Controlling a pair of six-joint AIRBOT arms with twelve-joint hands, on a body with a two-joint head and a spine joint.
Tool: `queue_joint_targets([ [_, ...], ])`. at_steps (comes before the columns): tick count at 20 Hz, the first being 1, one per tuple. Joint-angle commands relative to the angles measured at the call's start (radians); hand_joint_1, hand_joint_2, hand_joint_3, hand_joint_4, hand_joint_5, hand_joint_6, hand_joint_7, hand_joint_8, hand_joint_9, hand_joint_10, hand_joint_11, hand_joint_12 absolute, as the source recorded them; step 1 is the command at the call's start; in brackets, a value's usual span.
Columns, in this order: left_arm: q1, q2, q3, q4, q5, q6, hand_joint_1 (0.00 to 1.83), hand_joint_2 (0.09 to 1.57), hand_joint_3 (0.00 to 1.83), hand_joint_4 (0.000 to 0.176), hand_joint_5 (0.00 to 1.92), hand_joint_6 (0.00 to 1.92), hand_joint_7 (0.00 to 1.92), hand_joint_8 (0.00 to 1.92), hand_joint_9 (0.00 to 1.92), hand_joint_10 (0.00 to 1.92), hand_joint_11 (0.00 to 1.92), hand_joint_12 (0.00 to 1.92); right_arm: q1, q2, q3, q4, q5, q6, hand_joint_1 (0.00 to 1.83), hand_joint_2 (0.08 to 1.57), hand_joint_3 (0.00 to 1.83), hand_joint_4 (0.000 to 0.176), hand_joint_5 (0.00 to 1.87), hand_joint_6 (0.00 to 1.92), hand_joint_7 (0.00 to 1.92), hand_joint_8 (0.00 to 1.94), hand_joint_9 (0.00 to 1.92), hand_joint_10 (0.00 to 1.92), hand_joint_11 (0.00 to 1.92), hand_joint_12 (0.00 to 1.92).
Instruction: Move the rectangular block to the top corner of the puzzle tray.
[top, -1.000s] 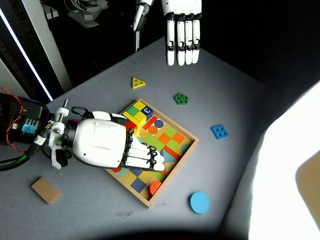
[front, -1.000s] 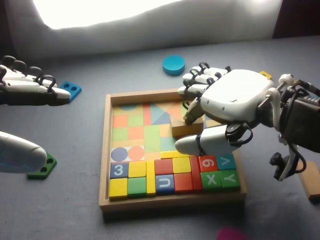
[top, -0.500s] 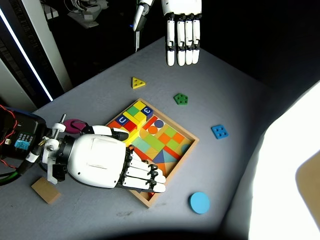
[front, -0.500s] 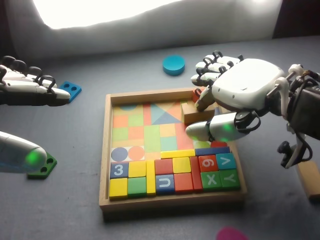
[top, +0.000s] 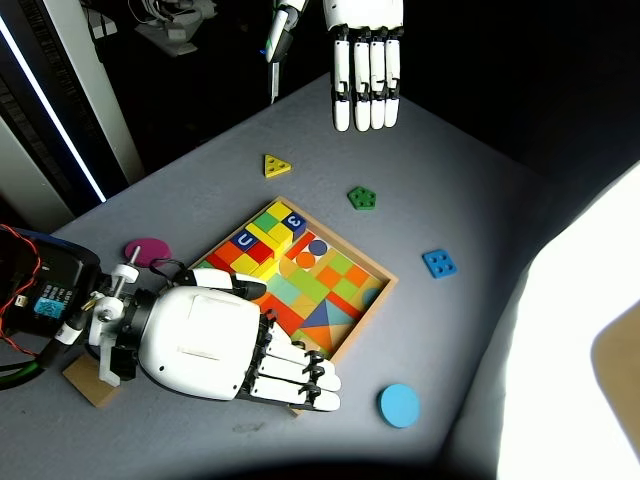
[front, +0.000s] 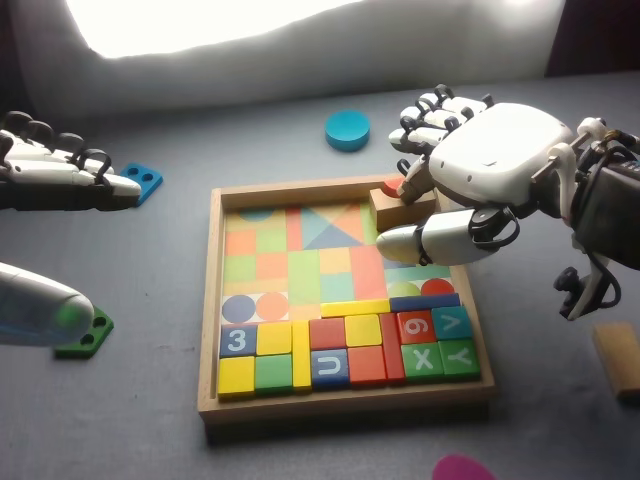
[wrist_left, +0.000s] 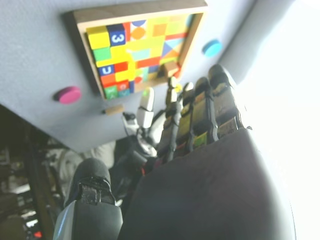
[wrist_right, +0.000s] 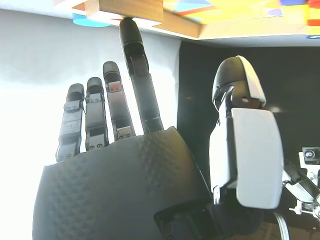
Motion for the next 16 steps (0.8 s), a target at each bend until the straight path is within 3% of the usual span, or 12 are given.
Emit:
queue_joint_targets([
  [1,-0.007,0.002,0.0,0.01,0.083,-0.003,0.0,1.17,0.0,0.039,0.04,0.0,0.03,0.0,0.02,0.0,0.0,0.23,0.011,0.003,0.006,-0.014,0.092,-0.002,0.0,1.12,0.0,0.002,0.75,0.01,0.2,0.02,0.03,0.01,0.0,0.0],
  [15,-0.007,0.002,0.0,0.01,0.083,-0.003,0.0,1.17,0.0,0.036,0.05,0.0,0.02,0.0,0.02,0.0,0.0,0.21,0.027,-0.006,0.035,-0.014,0.117,-0.002,0.0,1.12,0.0,0.0,0.78,0.01,0.2,0.01,0.03,0.01,0.0,0.0],
  [16,-0.007,0.002,0.0,0.01,0.083,-0.003,0.0,1.17,0.0,0.039,0.05,0.0,0.03,0.0,0.01,0.0,0.0,0.2,0.029,-0.006,0.035,-0.014,0.122,-0.002,0.0,1.12,0.0,0.007,0.77,0.01,0.19,0.01,0.02,0.0,0.0,0.0],
])
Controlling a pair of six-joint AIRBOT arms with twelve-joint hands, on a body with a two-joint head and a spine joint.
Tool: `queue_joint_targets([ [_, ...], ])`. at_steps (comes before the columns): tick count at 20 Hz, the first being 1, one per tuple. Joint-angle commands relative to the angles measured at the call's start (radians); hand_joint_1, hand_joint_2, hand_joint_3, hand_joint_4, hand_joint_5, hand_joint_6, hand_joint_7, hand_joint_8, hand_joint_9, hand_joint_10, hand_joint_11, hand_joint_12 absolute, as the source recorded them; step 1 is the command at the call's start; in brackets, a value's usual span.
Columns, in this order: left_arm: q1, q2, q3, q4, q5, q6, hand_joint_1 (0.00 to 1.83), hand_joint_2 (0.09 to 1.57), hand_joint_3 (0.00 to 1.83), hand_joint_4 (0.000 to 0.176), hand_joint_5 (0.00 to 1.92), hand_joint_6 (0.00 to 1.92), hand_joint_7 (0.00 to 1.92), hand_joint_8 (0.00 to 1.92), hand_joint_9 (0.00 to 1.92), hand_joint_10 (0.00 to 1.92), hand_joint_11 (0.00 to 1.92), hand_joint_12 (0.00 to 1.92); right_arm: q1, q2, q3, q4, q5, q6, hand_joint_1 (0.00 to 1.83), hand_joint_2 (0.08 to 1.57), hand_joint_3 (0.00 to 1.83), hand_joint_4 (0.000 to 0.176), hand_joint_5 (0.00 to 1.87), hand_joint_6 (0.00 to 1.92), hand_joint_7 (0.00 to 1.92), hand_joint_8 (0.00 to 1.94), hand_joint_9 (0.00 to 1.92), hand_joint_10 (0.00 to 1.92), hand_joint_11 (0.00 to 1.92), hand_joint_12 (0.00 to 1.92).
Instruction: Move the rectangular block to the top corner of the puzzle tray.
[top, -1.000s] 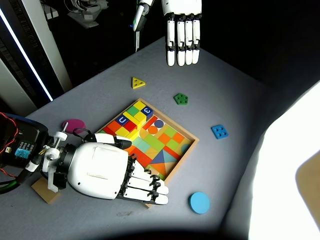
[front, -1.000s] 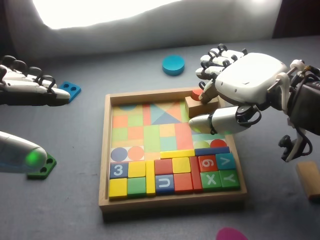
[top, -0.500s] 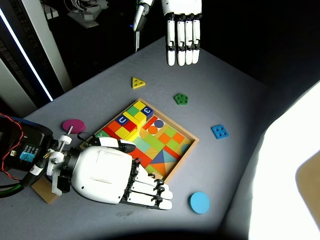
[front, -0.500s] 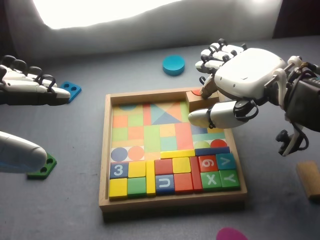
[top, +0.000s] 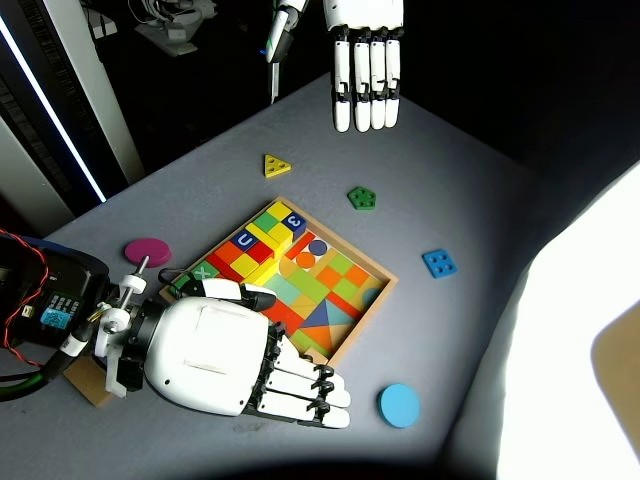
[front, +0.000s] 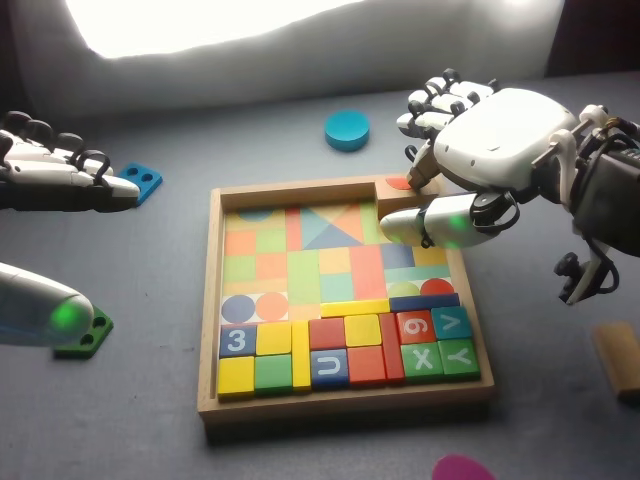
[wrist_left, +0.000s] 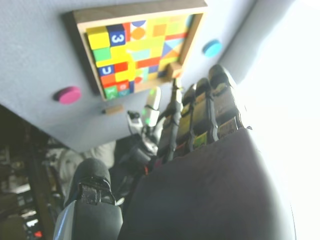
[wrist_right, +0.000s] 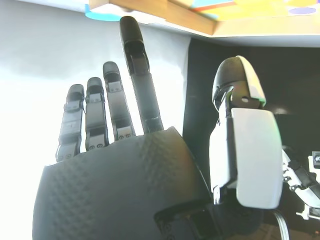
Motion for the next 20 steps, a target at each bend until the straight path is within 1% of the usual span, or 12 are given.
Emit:
queue_joint_targets([
  [1,-0.007,0.002,0.0,0.01,0.083,-0.003,0.0,1.17,0.0,0.042,0.05,0.0,0.03,0.0,0.01,0.0,0.0,0.19,0.019,0.006,0.002,-0.019,0.11,0.001,0.0,1.12,0.0,0.007,0.76,0.01,0.2,0.01,0.02,0.0,0.0,0.0],
  [3,-0.007,0.002,0.0,0.01,0.083,-0.003,0.0,1.16,0.0,0.039,0.05,0.0,0.03,0.0,0.02,0.0,0.0,0.16,0.027,0.006,0.001,-0.019,0.113,0.002,0.0,1.12,0.0,0.0,0.77,0.01,0.19,0.0,0.01,0.0,0.0,0.0],
  [4,-0.007,0.002,0.0,0.01,0.083,-0.003,0.0,1.16,0.0,0.036,0.04,0.0,0.03,0.0,0.02,0.0,0.0,0.16,0.031,0.006,0.001,-0.019,0.116,0.003,0.0,1.12,0.0,0.0,0.76,0.0,0.18,0.0,0.0,0.0,0.0,0.0],
  [6,-0.007,0.002,0.0,0.01,0.083,-0.003,0.0,1.17,0.0,0.038,0.04,0.0,0.03,0.0,0.02,0.0,0.0,0.2,0.04,0.007,0.001,-0.019,0.117,0.009,0.0,1.12,0.0,0.0,0.77,0.01,0.23,0.02,0.03,0.01,0.0,0.0],
  [8,-0.006,0.002,0.0,0.01,0.083,-0.003,0.0,1.17,0.0,0.039,0.04,0.0,0.03,0.0,0.02,0.0,0.0,0.21,0.049,0.015,-0.006,-0.019,0.105,0.024,0.0,1.12,0.0,0.006,0.76,0.0,0.2,0.01,0.03,0.01,0.0,0.0],
  [10,-0.006,0.002,0.0,0.01,0.083,-0.003,0.0,1.17,0.0,0.039,0.04,0.0,0.02,0.0,0.01,0.0,0.0,0.21,0.047,0.032,-0.035,-0.019,0.089,0.028,0.0,1.12,0.0,0.0,0.77,0.01,0.19,0.0,0.03,0.01,0.0,0.0],
  [12,-0.006,0.002,0.0,0.01,0.083,-0.003,0.0,1.17,0.0,0.037,0.04,0.0,0.03,0.0,0.02,0.0,0.0,0.21,0.045,0.044,-0.062,-0.019,0.087,0.023,0.0,1.12,0.0,0.0,0.76,0.0,0.2,0.01,0.03,0.01,0.0,0.0],
  [13,-0.006,0.002,0.0,0.01,0.083,-0.003,0.0,1.17,0.0,0.035,0.03,0.0,0.02,0.0,0.02,0.0,0.0,0.21,0.045,0.05,-0.075,-0.019,0.086,0.021,0.0,1.12,0.0,0.004,0.76,0.0,0.2,0.01,0.03,0.01,0.0,0.0],
  [15,-0.006,0.002,0.0,0.01,0.083,-0.004,0.0,1.17,0.0,0.038,0.04,0.0,0.03,0.0,0.02,0.0,0.0,0.22,0.049,0.075,-0.118,-0.019,0.086,0.012,0.0,1.12,0.0,0.002,0.77,0.01,0.21,0.01,0.04,0.01,0.0,0.0],
  [18,-0.007,0.002,0.003,0.01,0.083,-0.004,0.0,1.17,0.0,0.043,0.04,0.0,0.03,0.0,0.01,0.0,0.0,0.18,0.086,0.139,-0.207,-0.019,0.088,0.006,0.0,1.12,0.0,0.0,0.76,0.0,0.2,0.0,0.03,0.01,0.0,0.0],
  [19,-0.007,0.002,0.004,0.01,0.083,-0.004,0.0,1.17,0.0,0.041,0.06,0.01,0.05,0.0,0.03,0.01,0.0,0.27,0.095,0.15,-0.218,-0.019,0.09,0.003,0.0,1.12,0.0,0.0,0.75,0.0,0.19,0.0,0.03,0.01,0.0,0.0],
  [20,-0.007,0.002,0.003,0.01,0.083,-0.004,0.0,1.17,0.0,0.043,0.07,0.01,0.05,0.0,0.04,0.01,0.0,0.27,0.11,0.17,-0.231,-0.017,0.091,0.003,0.0,1.12,0.0,0.0,0.74,0.0,0.18,0.0,0.03,0.01,0.0,0.0],
])
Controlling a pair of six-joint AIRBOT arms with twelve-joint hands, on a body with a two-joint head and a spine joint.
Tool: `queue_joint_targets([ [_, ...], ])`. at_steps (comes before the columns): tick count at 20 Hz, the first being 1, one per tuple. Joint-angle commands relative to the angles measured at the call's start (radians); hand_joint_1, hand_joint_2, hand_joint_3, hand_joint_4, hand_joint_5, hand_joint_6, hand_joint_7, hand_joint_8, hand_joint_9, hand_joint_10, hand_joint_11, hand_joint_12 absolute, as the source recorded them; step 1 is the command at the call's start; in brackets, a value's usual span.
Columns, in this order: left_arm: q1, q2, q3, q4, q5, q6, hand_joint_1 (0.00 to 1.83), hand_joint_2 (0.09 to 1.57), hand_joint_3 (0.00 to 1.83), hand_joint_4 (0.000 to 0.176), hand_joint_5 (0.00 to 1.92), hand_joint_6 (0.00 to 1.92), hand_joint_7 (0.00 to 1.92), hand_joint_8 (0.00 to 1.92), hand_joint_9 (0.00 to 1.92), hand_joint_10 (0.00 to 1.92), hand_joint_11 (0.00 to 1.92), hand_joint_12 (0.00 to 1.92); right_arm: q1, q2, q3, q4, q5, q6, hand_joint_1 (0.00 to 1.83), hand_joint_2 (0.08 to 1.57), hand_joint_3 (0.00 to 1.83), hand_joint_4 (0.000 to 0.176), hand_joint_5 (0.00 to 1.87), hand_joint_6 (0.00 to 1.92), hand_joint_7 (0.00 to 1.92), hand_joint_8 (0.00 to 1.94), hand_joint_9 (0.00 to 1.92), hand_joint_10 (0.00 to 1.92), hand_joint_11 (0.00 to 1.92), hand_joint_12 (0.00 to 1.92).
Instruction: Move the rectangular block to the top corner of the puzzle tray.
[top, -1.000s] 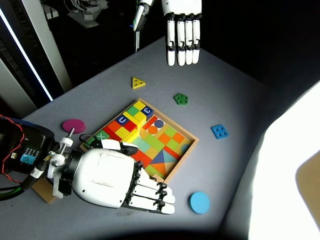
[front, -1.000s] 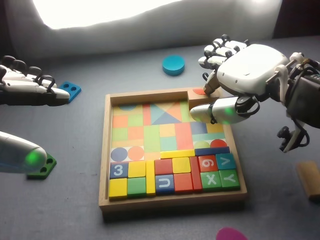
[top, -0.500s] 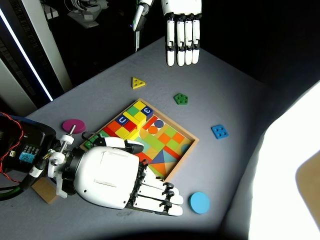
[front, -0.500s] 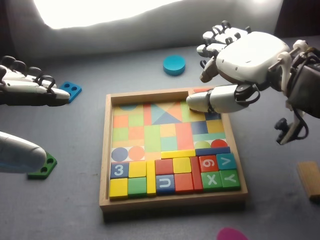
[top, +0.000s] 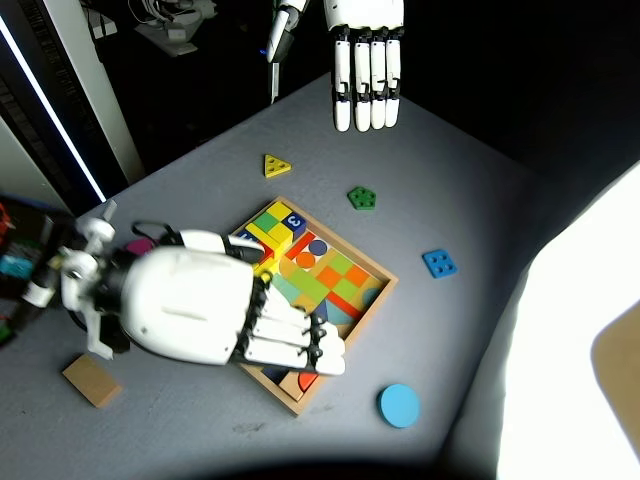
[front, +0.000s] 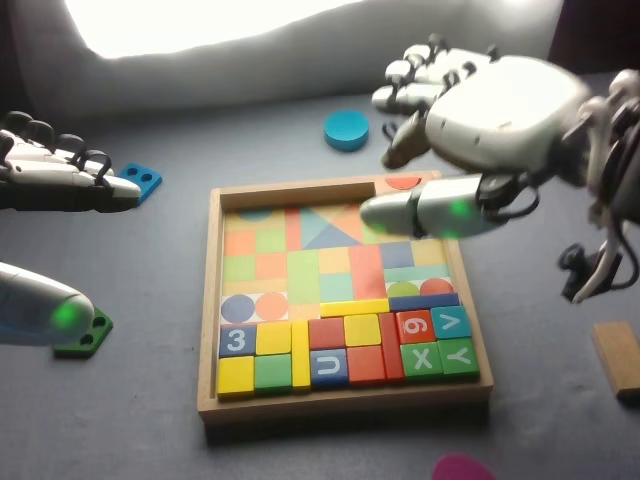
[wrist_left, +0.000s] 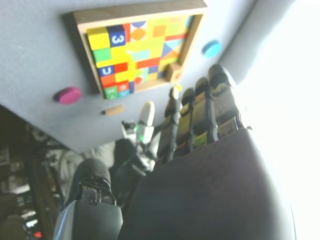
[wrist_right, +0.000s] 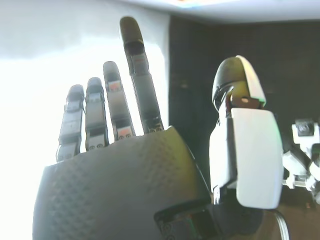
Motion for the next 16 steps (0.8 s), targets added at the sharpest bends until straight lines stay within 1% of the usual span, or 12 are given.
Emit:
queue_joint_targets([
  [1,-0.008,0.002,0.004,0.01,0.083,-0.004,0.0,1.17,0.0,0.042,0.06,0.0,0.04,0.0,0.03,0.0,0.0,0.27,0.023,0.019,-0.009,-0.016,0.105,0.0,0.0,1.12,0.0,0.0,0.75,0.0,0.19,0.0,0.04,0.01,0.0,0.0],
  [5,-0.01,0.002,0.012,0.01,0.083,-0.004,0.0,1.17,0.0,0.04,0.06,0.0,0.06,0.0,0.05,0.01,0.0,0.34,0.037,0.087,-0.078,-0.016,0.102,-0.019,0.0,1.13,0.0,0.0,0.75,0.0,0.22,0.01,0.09,0.03,0.03,0.02],
  [6,-0.008,0.002,0.013,0.01,0.083,-0.004,0.0,1.17,0.0,0.036,0.09,0.01,0.09,0.01,0.09,0.01,0.0,0.44,0.036,0.11,-0.103,-0.017,0.1,-0.023,0.0,1.12,0.0,0.0,0.74,0.0,0.26,0.01,0.15,0.0,0.01,0.25],
  [8,-0.008,0.002,0.011,0.01,0.083,-0.003,0.0,1.17,0.0,0.037,0.21,0.02,0.32,0.02,0.34,0.07,0.0,1.09,0.046,0.168,-0.168,-0.017,0.09,-0.024,0.0,1.13,0.0,0.0,0.76,0.01,0.51,0.03,0.37,0.05,0.0,0.92],
  [9,-0.008,0.002,0.011,0.01,0.083,-0.003,0.0,1.17,0.0,0.029,0.26,0.02,0.41,0.03,0.44,0.1,0.0,1.31,0.052,0.187,-0.193,-0.017,0.089,-0.024,0.0,1.14,0.0,0.0,0.79,0.02,0.61,0.05,0.47,0.08,0.0,1.15],
  [10,-0.007,0.002,0.011,0.01,0.083,-0.003,0.0,1.18,0.0,0.008,0.37,0.04,0.56,0.05,0.6,0.17,0.09,1.44,0.058,0.206,-0.219,-0.017,0.089,-0.026,0.0,1.15,0.0,0.0,0.85,0.04,0.78,0.08,0.66,0.16,0.04,1.39],
  [11,-0.007,0.002,0.012,0.01,0.083,-0.003,0.0,1.19,0.0,0.0,0.46,0.03,0.67,0.04,0.65,0.29,0.16,1.48,0.064,0.223,-0.242,-0.017,0.089,-0.026,0.0,1.15,0.0,0.0,0.9,0.04,0.89,0.06,0.77,0.21,0.11,1.47],
  [12,-0.007,0.002,0.012,0.01,0.083,-0.003,0.0,1.2,0.0,0.0,0.62,0.05,0.82,0.08,0.66,0.65,0.28,1.59,0.07,0.237,-0.263,-0.017,0.089,-0.027,0.0,1.16,0.0,0.0,0.99,0.06,1.02,0.09,0.8,0.54,0.23,1.56],
  [13,-0.007,0.002,0.014,0.01,0.083,-0.003,0.0,1.21,0.0,0.0,0.77,0.12,0.87,0.35,0.65,1.0,0.34,1.7,0.086,0.256,-0.294,-0.017,0.089,-0.031,0.02,1.15,0.0,0.0,1.07,0.17,1.11,0.22,0.8,0.87,0.34,1.61],
  [14,-0.007,0.002,0.015,0.01,0.083,-0.003,0.0,1.21,0.0,0.0,0.82,0.17,0.83,0.66,0.63,1.19,0.33,1.76,0.094,0.266,-0.315,-0.017,0.089,-0.033,0.04,1.16,0.0,0.0,1.05,0.41,1.05,0.53,0.75,1.11,0.39,1.65],
  [15,-0.007,0.002,0.016,0.01,0.083,-0.003,0.0,1.23,0.0,0.0,0.82,0.4,0.86,0.83,0.67,1.27,0.33,1.76,0.101,0.275,-0.334,-0.017,0.088,-0.034,0.05,1.16,0.0,0.0,0.94,0.83,0.98,0.93,0.76,1.37,0.45,1.84],
  [16,-0.008,0.002,0.016,0.01,0.083,-0.003,0.0,1.23,0.0,0.0,0.8,0.68,0.89,1.02,0.7,1.42,0.35,1.83,0.108,0.282,-0.35,-0.017,0.088,-0.034,0.02,1.17,0.0,0.0,0.89,1.03,1.0,1.09,0.8,1.51,0.5,1.9],
])
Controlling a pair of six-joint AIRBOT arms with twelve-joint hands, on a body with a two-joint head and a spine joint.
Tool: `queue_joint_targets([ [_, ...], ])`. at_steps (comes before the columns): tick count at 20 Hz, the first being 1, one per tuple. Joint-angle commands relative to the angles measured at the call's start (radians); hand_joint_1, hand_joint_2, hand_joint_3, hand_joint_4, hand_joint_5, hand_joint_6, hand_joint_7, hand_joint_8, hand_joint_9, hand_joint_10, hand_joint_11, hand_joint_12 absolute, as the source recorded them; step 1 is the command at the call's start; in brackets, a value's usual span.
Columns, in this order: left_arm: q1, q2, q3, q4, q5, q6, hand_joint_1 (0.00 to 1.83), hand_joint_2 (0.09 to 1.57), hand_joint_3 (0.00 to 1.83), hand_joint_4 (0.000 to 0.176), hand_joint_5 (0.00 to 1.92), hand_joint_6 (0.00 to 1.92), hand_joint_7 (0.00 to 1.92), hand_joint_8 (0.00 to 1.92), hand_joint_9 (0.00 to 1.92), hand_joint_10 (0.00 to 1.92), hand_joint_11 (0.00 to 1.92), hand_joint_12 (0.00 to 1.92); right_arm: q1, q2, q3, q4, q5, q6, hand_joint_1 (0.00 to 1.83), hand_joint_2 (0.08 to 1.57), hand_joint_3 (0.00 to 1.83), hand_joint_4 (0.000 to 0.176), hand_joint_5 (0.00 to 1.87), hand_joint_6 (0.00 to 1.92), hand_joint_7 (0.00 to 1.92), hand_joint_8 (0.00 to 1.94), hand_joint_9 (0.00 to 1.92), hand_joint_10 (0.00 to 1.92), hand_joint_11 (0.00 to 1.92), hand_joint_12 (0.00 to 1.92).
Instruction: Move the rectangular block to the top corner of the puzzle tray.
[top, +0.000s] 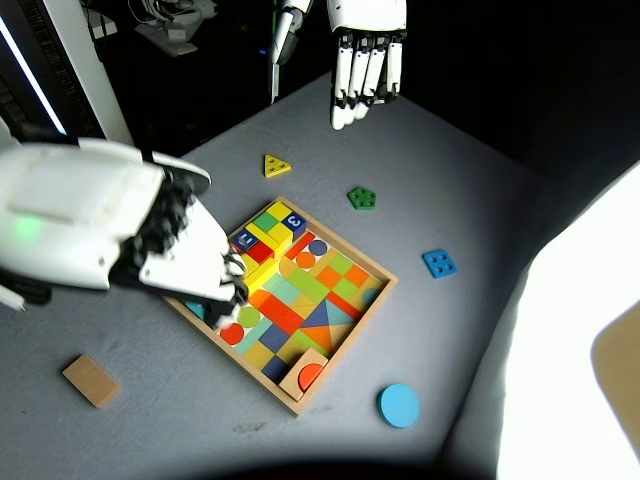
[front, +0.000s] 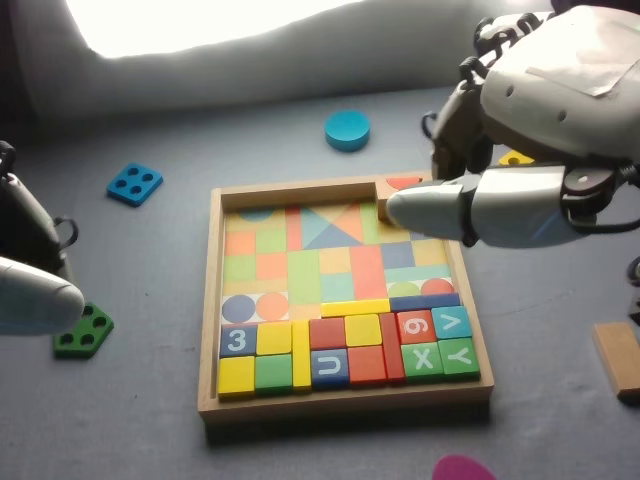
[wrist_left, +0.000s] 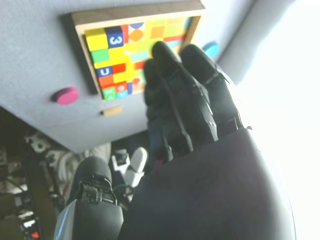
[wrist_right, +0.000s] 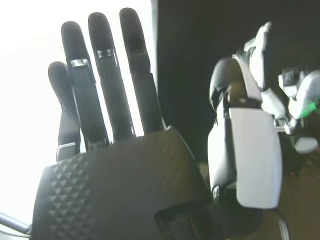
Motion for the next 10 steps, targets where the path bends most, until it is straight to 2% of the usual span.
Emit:
queue_joint_targets([
  [1,-0.008,0.002,0.002,0.01,0.082,-0.003,0.0,1.23,0.0,0.0,0.79,0.91,0.93,1.18,0.76,1.58,0.43,1.9,0.02,0.01,-0.007,-0.024,0.094,0.0,0.0,1.18,0.0,0.0,0.88,1.15,1.03,1.21,0.86,1.64,0.6,1.92],
  [3,-0.008,0.002,0.0,0.01,0.082,-0.003,0.0,1.23,0.0,0.0,0.77,1.15,0.95,1.33,0.83,1.73,0.57,1.92,0.026,0.014,-0.022,-0.024,0.094,0.0,0.0,1.18,0.0,0.0,0.92,1.27,1.09,1.32,0.96,1.73,0.76,1.92],
  [6,-0.008,0.002,-0.004,0.01,0.083,-0.003,0.0,1.23,0.0,0.0,0.77,1.44,0.96,1.5,0.89,1.83,0.72,1.92,0.015,0.015,-0.024,-0.024,0.094,-0.004,0.0,1.18,0.0,0.0,0.93,1.36,1.07,1.45,0.94,1.83,0.74,1.92],
  [10,-0.008,0.002,-0.006,0.01,0.083,-0.003,0.0,1.28,0.01,0.0,0.74,1.48,0.97,1.59,0.95,1.87,0.77,1.92,-0.014,0.019,-0.023,-0.032,0.099,-0.021,0.0,1.21,0.01,0.0,0.91,1.51,1.05,1.61,0.97,1.92,0.86,1.92],
])
